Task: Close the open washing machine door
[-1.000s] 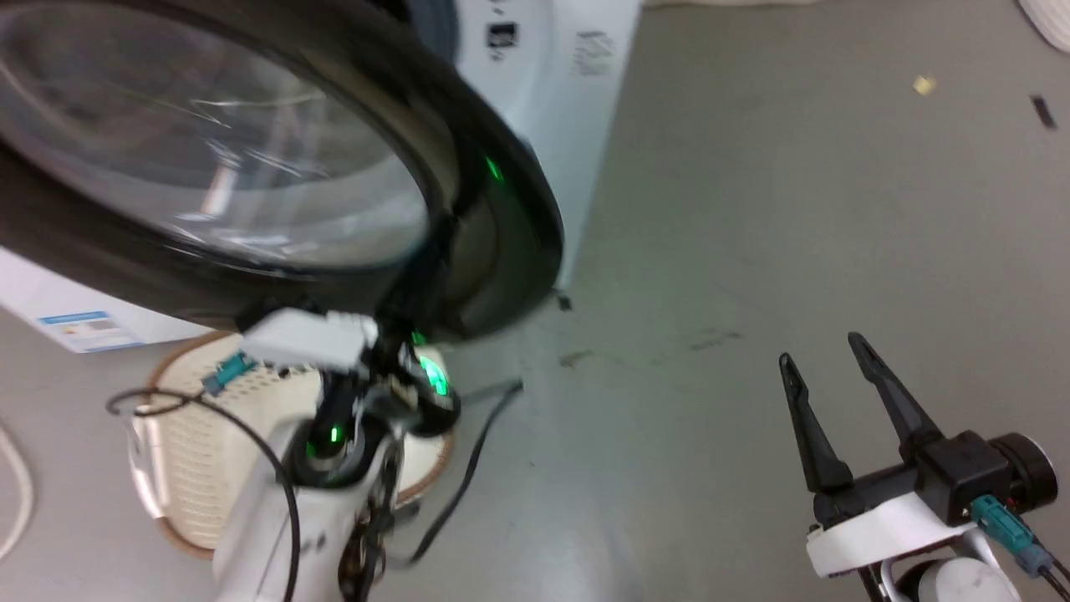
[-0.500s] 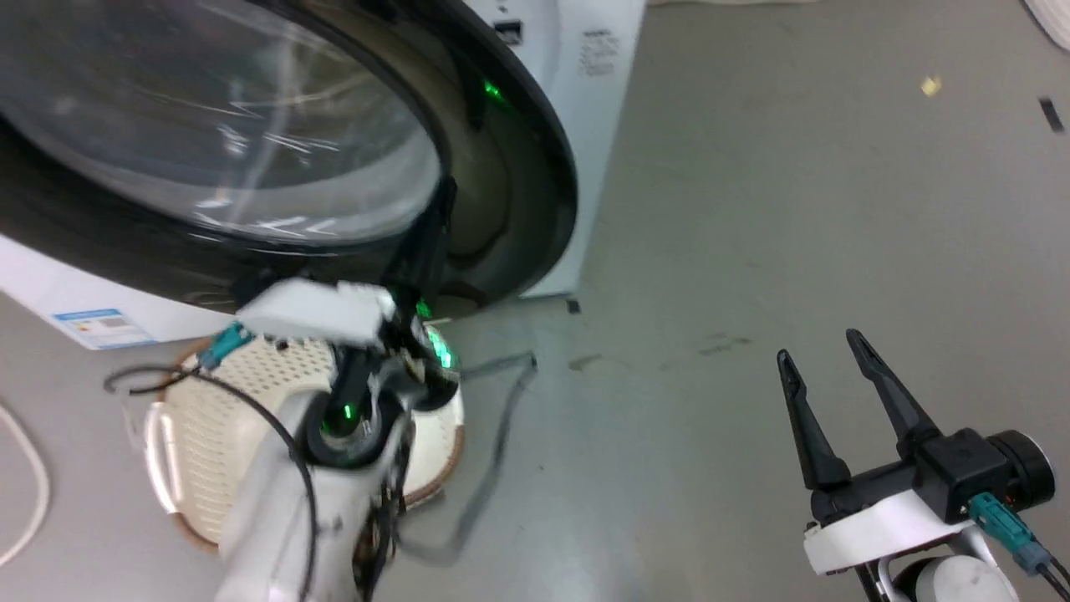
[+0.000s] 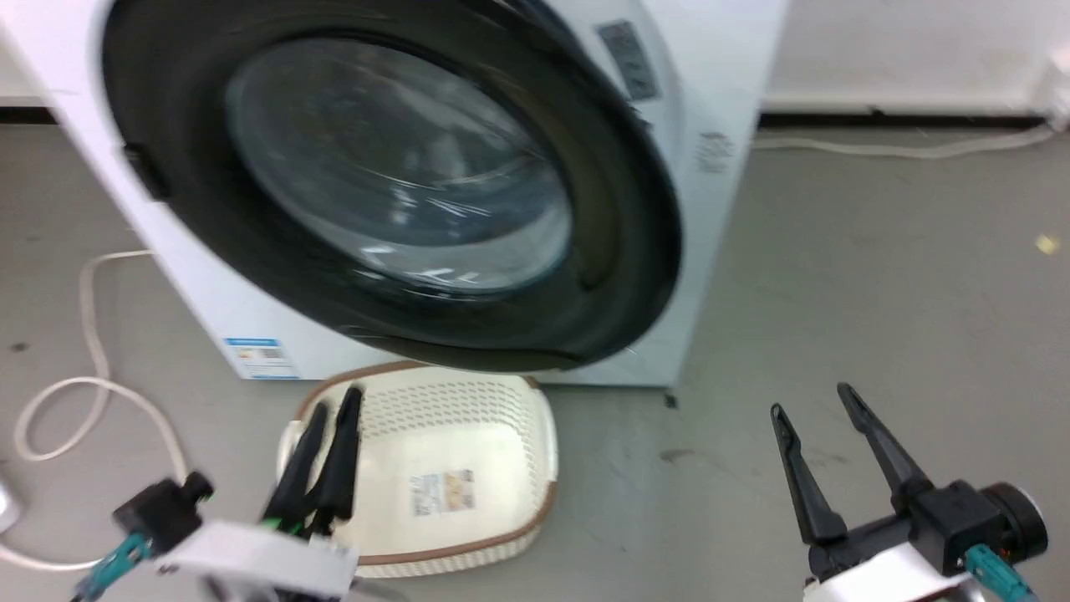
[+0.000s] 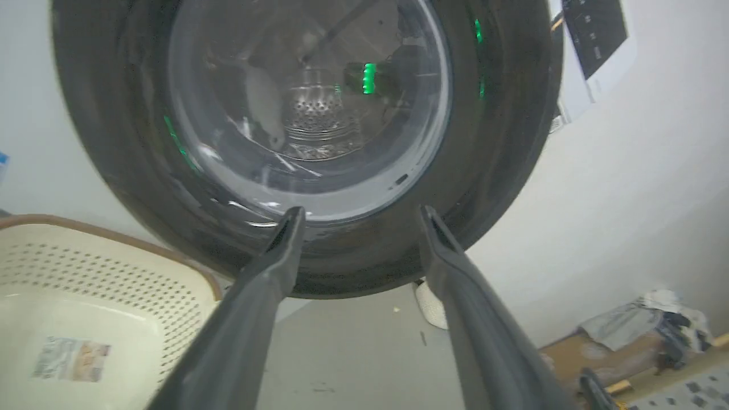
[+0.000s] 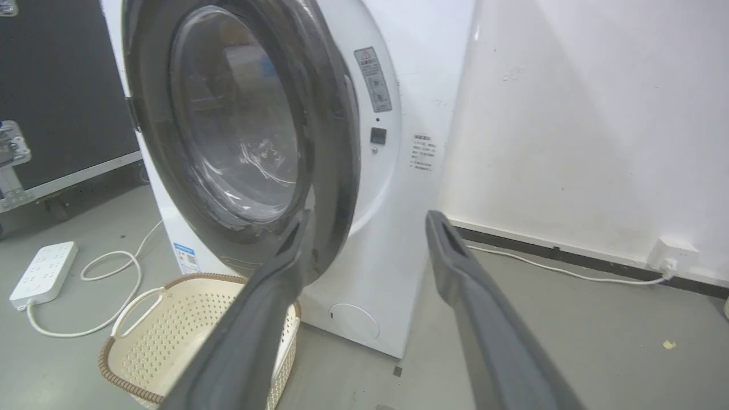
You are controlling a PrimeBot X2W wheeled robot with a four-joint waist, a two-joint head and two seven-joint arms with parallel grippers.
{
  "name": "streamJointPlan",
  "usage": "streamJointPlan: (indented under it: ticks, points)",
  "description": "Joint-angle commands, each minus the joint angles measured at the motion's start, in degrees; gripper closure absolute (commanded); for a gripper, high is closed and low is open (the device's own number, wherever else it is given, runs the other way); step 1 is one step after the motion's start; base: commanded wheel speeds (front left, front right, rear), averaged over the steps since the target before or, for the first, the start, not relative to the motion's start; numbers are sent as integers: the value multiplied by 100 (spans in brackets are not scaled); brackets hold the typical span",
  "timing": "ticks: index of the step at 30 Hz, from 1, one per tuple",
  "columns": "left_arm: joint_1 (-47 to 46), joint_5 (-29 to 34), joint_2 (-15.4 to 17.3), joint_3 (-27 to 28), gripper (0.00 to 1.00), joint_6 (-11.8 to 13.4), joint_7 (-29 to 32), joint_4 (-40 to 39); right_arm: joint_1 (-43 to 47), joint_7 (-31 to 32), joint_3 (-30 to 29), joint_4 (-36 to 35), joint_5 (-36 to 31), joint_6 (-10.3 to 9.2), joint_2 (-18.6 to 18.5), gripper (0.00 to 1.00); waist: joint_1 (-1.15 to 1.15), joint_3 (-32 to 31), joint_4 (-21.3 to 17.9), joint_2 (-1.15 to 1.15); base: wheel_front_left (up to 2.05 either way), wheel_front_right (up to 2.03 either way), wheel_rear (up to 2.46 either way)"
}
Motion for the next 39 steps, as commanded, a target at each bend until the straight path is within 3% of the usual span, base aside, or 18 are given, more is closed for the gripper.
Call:
streamJointPlan:
  ticks: [1, 7, 10, 14, 18, 19, 20, 26, 33, 39]
  points:
    - [143, 366, -15, 126, 0, -26, -44, 100, 109, -18, -10, -22, 17, 5, -24, 0, 2, -300, 360, 0, 0, 0, 0]
    - [630, 3123, -498, 1110, 0, 134, -57, -108, 269, -18, -29, 73, -50, 5, 18, 0, 2, -444, 642, 0, 0, 0, 0]
    - [861, 4383, -577, 1154, 0, 222, -57, -282, 304, -18, -64, 200, -82, 5, 48, 0, 2, -466, 709, 0, 0, 0, 0]
    - [1131, 5573, -691, 1043, 0, 384, -58, -319, 336, -18, -234, 410, -152, 5, 96, 0, 2, -471, 793, 0, 0, 0, 0]
    - [1197, 5773, -780, 1123, 0, 428, -58, -336, 329, -18, -212, 481, -109, 5, 112, 0, 2, -423, 828, 0, 0, 0, 0]
    - [1201, 5810, -791, 1137, 0, 425, -58, -334, 315, -18, -167, 495, -72, 5, 114, 15, 2, -398, 842, 0, 0, 0, 0]
    - [1200, 5844, -801, 1148, 0, 422, -58, -330, 288, -18, -115, 490, -46, 5, 116, 98, 2, -364, 858, 0, 0, 0, 0]
    - [1047, 5995, -891, 1125, 0, 382, -58, -260, -147, -1, 480, 482, 50, 5, -144, 100, 2, -10, 1029, 0, 0, 0, 0]
    - [691, 6115, -1046, 957, 0, 338, -59, -169, -1350, 445, 1488, 609, 541, 5, -1034, 100, 2, 596, 1339, 0, 0, 0, 0]
    - [390, 6151, -1186, 827, 0, 329, -59, -139, -2495, 718, 1751, 1178, 1194, 5, -1704, 100, 2, 1043, 1599, 0, 0, 0, 0]
